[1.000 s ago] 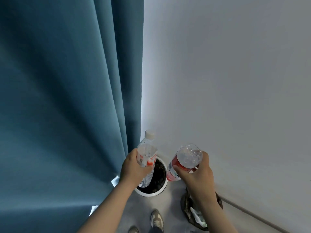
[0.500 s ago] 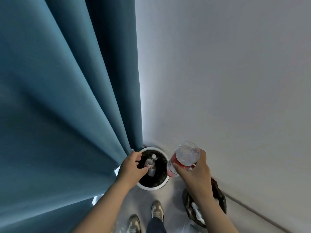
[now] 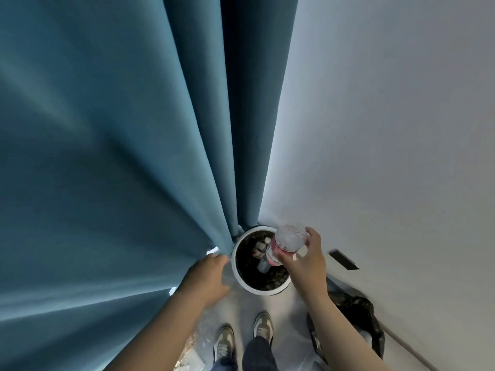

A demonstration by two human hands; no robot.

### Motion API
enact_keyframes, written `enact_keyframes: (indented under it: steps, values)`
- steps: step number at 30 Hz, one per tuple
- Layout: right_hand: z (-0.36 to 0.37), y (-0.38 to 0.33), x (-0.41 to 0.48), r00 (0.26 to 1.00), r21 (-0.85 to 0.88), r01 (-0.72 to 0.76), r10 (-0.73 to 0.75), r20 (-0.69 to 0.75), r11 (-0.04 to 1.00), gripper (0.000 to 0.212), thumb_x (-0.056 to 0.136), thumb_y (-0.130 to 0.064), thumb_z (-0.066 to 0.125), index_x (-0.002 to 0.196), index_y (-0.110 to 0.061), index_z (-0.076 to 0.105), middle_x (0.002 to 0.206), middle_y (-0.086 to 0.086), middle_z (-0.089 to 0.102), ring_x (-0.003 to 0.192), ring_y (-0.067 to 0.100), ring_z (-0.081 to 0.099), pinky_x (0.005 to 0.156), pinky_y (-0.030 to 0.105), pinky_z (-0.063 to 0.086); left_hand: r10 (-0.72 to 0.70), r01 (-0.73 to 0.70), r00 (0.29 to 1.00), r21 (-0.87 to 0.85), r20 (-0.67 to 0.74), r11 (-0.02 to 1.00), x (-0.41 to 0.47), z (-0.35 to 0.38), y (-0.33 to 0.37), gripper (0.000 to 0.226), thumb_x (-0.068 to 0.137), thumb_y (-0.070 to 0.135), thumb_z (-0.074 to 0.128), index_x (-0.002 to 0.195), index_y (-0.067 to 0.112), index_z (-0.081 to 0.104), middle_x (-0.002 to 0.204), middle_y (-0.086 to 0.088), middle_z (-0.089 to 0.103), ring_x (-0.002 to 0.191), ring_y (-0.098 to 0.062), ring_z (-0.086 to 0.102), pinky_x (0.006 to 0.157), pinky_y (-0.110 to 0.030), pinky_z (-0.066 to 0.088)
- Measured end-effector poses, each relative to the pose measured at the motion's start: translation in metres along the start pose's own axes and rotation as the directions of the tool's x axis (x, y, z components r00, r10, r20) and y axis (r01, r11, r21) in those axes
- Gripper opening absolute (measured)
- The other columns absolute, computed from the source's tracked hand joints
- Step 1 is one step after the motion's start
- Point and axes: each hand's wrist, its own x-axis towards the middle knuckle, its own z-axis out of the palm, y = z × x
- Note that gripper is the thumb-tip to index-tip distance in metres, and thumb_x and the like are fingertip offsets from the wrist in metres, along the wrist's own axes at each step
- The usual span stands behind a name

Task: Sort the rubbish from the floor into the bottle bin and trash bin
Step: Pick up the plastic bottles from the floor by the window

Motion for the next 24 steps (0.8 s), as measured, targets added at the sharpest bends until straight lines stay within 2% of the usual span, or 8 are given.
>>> enact_keyframes:
  steps: [2, 4, 6, 9, 14, 19, 24]
  values:
    - [0.005, 0.006, 0.004, 0.999, -0.051, -0.038, 0.040, 0.030, 0.998, 0.093, 0.068, -0.028, 0.083, 0.143, -0.025, 0.029, 0.142, -0.002, 0.045, 0.131, 0.017, 0.043, 0.104, 0.036, 0.041, -0.014, 0.014, 1.000, -0.025, -0.004, 1.000, -0.002, 0.001, -0.002, 0.044, 0.084, 0.029, 0.059, 0.126, 0.018, 0.050, 0.126, -0.002, 0.053, 0.115, -0.022, 0.053, 0.093, -0.029, 0.044]
    - [0.005, 0.010, 0.004, 0.998, -0.073, -0.047, 0.050, 0.044, 0.996, 0.091, 0.072, -0.027, 0.081, 0.145, -0.023, 0.027, 0.144, 0.000, 0.042, 0.132, 0.018, 0.041, 0.106, 0.036, 0.039, -0.029, 0.029, 1.000, -0.052, 0.000, 0.998, -0.003, 0.002, -0.003, 0.048, 0.084, 0.029, 0.060, 0.129, 0.020, 0.049, 0.128, -0.002, 0.053, 0.117, -0.021, 0.052, 0.095, -0.028, 0.044]
    - [0.002, 0.012, 0.002, 0.998, -0.089, -0.040, 0.044, 0.046, 0.995, 0.077, 0.076, -0.025, 0.078, 0.140, -0.024, 0.035, 0.136, -0.003, 0.048, 0.126, 0.017, 0.047, 0.102, 0.034, 0.041, -0.036, 0.037, 0.999, -0.084, 0.016, 0.996, -0.004, 0.002, -0.004, 0.050, 0.084, 0.029, 0.062, 0.131, 0.021, 0.047, 0.130, -0.001, 0.053, 0.120, -0.019, 0.051, 0.097, -0.028, 0.044]
    - [-0.004, 0.012, -0.002, 0.999, -0.137, -0.002, 0.009, 0.053, 0.991, 0.050, 0.079, -0.021, 0.074, 0.122, -0.027, 0.048, 0.116, -0.008, 0.057, 0.113, 0.014, 0.055, 0.098, 0.036, 0.047, -0.029, 0.031, 0.999, -0.091, 0.024, 0.995, -0.007, 0.001, -0.002, 0.047, 0.084, 0.030, 0.062, 0.128, 0.021, 0.048, 0.129, 0.000, 0.054, 0.116, -0.018, 0.053, 0.095, -0.027, 0.045]
    - [-0.015, -0.002, -0.013, 0.985, -0.233, 0.127, -0.094, 0.147, 0.964, 0.036, 0.081, -0.020, 0.069, 0.113, -0.027, 0.054, 0.110, -0.013, 0.060, 0.104, 0.008, 0.057, 0.092, 0.030, 0.048, -0.008, 0.007, 1.000, -0.088, -0.004, 0.996, -0.012, -0.007, 0.006, 0.048, 0.086, 0.031, 0.060, 0.131, 0.022, 0.047, 0.132, 0.002, 0.051, 0.118, -0.018, 0.051, 0.094, -0.024, 0.041]
    - [-0.030, -0.031, -0.016, 0.893, -0.452, 0.393, -0.214, 0.397, 0.801, 0.039, 0.083, -0.020, 0.063, 0.121, -0.023, 0.057, 0.119, -0.008, 0.060, 0.111, 0.011, 0.056, 0.093, 0.025, 0.044, -0.019, 0.013, 0.998, -0.092, -0.058, 0.996, -0.027, -0.020, 0.012, 0.045, 0.087, 0.030, 0.058, 0.130, 0.020, 0.048, 0.133, 0.001, 0.051, 0.121, -0.018, 0.049, 0.096, -0.026, 0.042]
    - [-0.027, -0.065, -0.021, 0.788, -0.506, 0.571, -0.256, 0.560, 0.647, 0.032, 0.083, -0.021, 0.060, 0.115, -0.022, 0.059, 0.114, -0.007, 0.062, 0.109, 0.015, 0.056, 0.088, 0.029, 0.047, -0.094, 0.071, 0.990, -0.196, -0.108, 0.978, -0.057, -0.020, 0.003, 0.045, 0.086, 0.032, 0.060, 0.128, 0.020, 0.048, 0.132, 0.004, 0.050, 0.119, -0.016, 0.049, 0.095, -0.024, 0.041]
